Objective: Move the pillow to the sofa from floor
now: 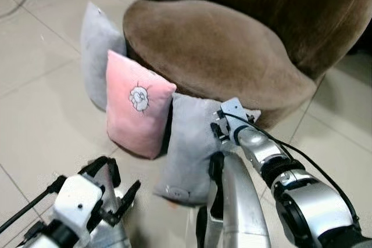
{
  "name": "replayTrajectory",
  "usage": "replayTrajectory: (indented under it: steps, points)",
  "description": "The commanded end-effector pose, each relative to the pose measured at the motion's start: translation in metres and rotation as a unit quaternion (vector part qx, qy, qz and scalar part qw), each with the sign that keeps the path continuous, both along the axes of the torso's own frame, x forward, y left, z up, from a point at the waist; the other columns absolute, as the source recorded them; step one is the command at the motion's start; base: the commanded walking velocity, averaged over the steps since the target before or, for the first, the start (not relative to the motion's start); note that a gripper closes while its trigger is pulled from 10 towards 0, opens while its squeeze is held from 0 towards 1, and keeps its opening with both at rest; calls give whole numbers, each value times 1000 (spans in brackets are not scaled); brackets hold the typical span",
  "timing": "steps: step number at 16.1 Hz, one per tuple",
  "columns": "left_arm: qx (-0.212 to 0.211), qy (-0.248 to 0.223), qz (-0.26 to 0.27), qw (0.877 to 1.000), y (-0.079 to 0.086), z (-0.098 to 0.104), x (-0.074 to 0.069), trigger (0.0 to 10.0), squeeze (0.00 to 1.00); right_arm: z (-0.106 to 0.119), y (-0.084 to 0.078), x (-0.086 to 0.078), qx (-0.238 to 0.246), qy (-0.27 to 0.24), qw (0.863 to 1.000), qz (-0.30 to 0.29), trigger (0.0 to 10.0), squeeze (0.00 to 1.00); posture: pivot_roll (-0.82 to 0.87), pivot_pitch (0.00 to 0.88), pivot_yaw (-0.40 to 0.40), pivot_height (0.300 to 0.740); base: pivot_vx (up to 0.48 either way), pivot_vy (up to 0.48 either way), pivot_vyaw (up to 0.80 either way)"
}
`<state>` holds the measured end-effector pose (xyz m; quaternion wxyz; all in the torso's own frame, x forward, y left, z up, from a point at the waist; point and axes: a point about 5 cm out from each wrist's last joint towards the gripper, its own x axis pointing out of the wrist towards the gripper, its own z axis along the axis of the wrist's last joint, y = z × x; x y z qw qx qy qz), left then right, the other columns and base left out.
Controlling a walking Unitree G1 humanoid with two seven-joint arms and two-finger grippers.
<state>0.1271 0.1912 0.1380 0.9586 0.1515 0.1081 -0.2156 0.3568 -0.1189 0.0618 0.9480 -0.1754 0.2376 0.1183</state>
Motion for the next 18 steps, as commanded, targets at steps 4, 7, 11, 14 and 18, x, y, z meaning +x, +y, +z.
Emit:
replayTrajectory:
  steps: [4, 7, 11, 14, 18]
  points:
    - [0, 23, -7, 1000, -3, 11, -21, 10000, 0, 0, 5, 0, 8, -4, 1000, -29, 10000, 0, 34, 259, -145, 417, 0, 0, 0]
    - [2, 28, -4, 1000, -3, 16, -26, 10000, 0, 1, 15, 0, 16, -11, 999, -32, 3490, 0, 46, 273, -147, 417, 0, 0, 0]
    - [1, 39, -8, 999, -5, 18, -33, 10000, 0, 0, 25, -2, -8, -17, 1000, -25, 0, 0, 53, 273, -149, 417, 0, 0, 0]
    - [1, 44, -7, 999, -6, 19, -35, 10000, 0, 0, 27, -2, -15, -18, 999, -29, 0, 0, 55, 274, -152, 417, 0, 0, 0]
    - [1, 46, -7, 999, -7, 19, -36, 10000, 0, 1, 28, -1, -4, -14, 999, -37, 0, 0, 55, 267, -155, 417, 0, 0, 0]
